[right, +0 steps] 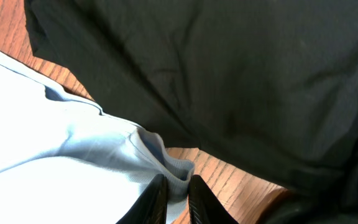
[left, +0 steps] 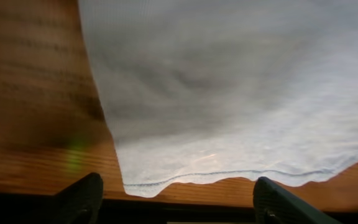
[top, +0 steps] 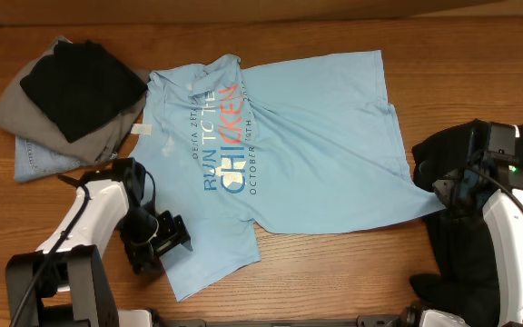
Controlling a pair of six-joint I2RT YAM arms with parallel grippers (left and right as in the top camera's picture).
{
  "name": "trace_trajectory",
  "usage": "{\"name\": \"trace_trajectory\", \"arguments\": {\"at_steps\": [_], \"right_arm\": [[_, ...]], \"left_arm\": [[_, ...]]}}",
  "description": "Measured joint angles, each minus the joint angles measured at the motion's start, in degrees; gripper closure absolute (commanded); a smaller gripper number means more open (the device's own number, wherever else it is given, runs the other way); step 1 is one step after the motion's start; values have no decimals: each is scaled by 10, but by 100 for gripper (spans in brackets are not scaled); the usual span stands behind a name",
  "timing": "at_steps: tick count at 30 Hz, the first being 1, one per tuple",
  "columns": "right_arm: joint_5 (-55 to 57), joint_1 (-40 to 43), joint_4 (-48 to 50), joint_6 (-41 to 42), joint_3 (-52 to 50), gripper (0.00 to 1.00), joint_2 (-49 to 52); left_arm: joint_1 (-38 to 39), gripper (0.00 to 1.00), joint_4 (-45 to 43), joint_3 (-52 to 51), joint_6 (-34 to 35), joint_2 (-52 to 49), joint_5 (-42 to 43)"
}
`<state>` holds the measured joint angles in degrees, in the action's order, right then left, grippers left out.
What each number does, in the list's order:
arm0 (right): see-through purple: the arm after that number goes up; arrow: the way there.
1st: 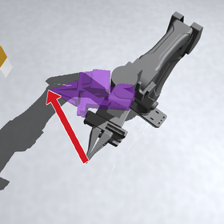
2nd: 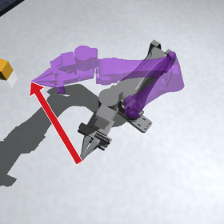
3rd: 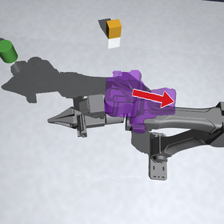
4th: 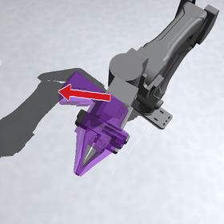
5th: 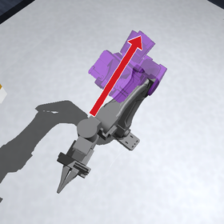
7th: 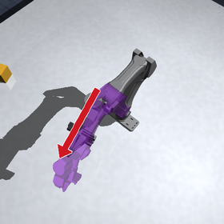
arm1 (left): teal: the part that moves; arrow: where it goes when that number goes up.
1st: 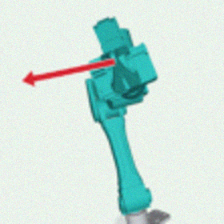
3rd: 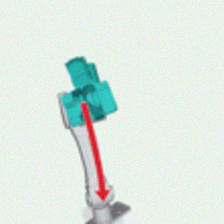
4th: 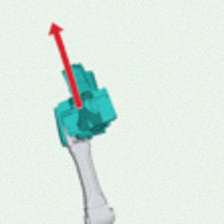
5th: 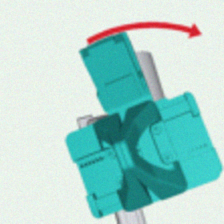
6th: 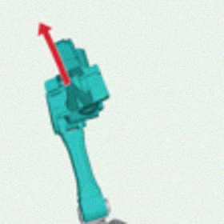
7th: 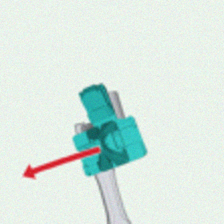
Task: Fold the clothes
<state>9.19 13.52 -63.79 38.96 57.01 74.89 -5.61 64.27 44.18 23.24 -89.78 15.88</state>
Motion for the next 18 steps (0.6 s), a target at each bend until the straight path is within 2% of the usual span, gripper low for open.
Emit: {"name": "trace_trajectory", "arguments": {"at_steps": [2,7,14,15,17,18], "right_arm": [[0,0,1,0,0,84,0],[0,0,4,0,0,84,0],[0,0,12,0,0,84,0],[0,0,12,0,0,84,0],[0,0,12,0,0,84,0],[0,0,12,0,0,84,0]], "left_arm": [[0,31,-20,-21,7,0,0],[0,56,-57,-63,21,0,3],[0,74,-50,-76,23,0,10],[0,71,-49,-76,22,0,13],[0,47,-43,-76,15,0,19],[0,40,-36,-76,12,0,22]]}}
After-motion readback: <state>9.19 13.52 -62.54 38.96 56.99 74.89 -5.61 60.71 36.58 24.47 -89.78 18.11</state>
